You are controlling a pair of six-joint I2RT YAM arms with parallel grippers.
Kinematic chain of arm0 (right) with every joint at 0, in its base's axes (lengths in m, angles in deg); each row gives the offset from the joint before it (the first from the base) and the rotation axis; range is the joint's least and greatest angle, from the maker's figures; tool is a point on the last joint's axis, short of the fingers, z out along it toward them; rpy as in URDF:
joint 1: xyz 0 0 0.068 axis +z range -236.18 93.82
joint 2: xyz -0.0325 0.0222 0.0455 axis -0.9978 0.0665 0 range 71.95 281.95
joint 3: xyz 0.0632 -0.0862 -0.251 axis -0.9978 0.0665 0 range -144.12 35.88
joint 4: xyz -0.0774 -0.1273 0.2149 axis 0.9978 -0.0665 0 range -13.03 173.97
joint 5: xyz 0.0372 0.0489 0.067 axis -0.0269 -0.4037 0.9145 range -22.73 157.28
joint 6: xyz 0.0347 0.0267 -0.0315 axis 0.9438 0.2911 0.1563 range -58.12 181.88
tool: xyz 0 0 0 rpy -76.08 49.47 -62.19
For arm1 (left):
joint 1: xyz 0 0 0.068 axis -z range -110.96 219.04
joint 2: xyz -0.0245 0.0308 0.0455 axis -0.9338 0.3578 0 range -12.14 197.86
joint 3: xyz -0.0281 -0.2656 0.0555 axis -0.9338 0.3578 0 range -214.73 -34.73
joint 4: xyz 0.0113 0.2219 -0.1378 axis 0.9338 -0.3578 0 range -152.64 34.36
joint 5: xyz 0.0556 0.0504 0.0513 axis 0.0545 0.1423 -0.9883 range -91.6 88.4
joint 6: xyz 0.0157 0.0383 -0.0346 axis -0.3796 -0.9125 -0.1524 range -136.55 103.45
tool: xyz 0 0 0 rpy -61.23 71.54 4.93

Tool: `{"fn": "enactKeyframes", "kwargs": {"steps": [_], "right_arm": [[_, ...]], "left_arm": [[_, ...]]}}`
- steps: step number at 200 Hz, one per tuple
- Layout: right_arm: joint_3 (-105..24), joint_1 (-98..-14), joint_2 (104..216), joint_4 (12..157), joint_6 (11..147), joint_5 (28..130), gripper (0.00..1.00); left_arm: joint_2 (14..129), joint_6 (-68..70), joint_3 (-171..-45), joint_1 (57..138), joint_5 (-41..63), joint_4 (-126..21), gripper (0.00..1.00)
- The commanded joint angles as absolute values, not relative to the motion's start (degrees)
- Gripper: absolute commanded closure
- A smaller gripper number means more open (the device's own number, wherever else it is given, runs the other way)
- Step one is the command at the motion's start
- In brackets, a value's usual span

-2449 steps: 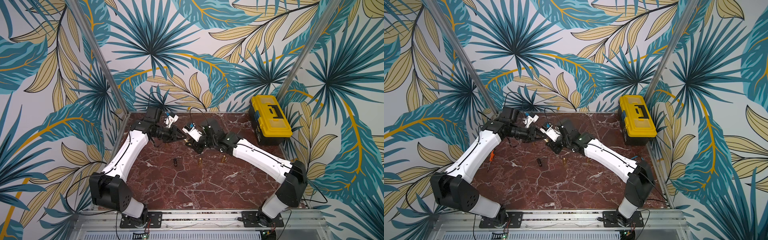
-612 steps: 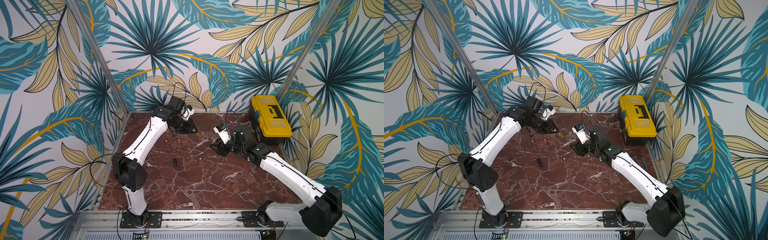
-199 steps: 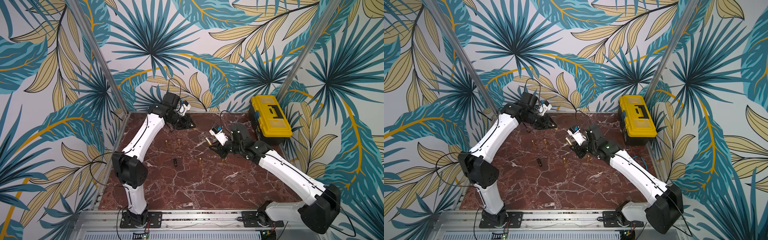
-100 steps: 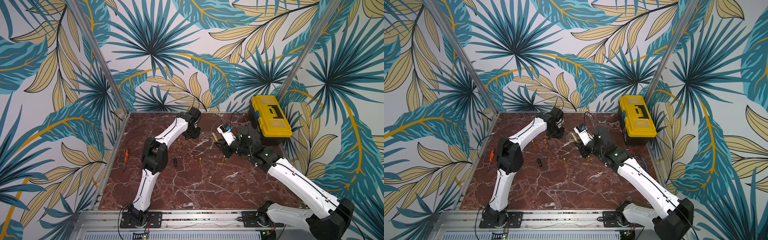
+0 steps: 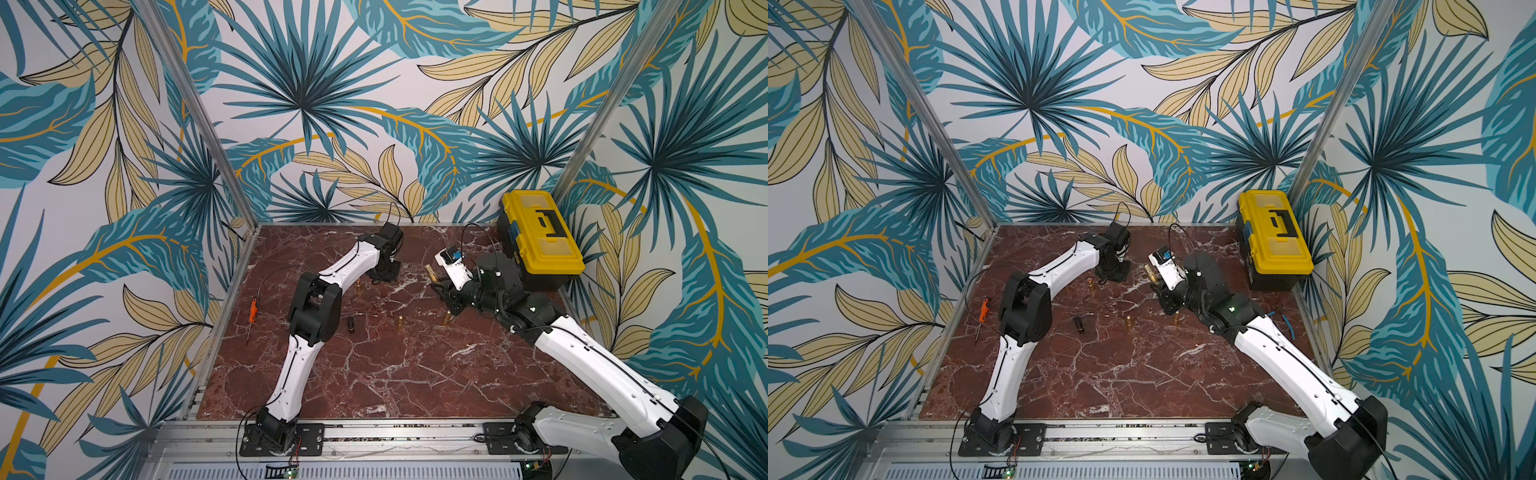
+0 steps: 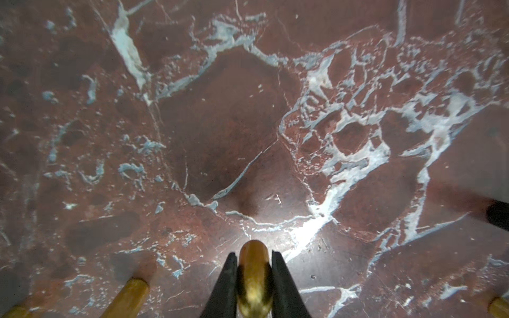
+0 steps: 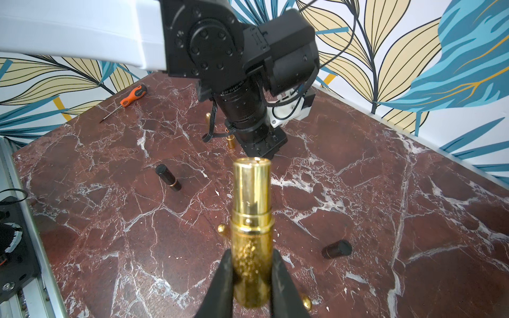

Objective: Open the lipstick cap
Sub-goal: Place the cover at the center of the board.

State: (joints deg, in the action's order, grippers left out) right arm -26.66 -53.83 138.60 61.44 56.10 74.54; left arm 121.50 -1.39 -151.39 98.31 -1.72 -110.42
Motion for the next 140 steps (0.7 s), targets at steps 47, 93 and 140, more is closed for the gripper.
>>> {"fn": "enactKeyframes", "kwargs": {"steps": [47,93,140], "right_arm": [[-26.3,-53.52,138.64,61.64,56.51,74.46,0.9],[-26.5,-53.52,138.66,61.64,56.46,74.78,0.88],[-26.78,-53.51,138.59,61.47,56.53,75.19,0.88]], "left_arm": [[118.98,-1.79,-145.1,99.18,-2.22,-105.17,0.92],[117.93,-1.36,-142.01,99.53,-2.57,-104.34,0.76],[116.75,-1.71,-142.35,99.53,-1.57,-104.17,0.56]]}}
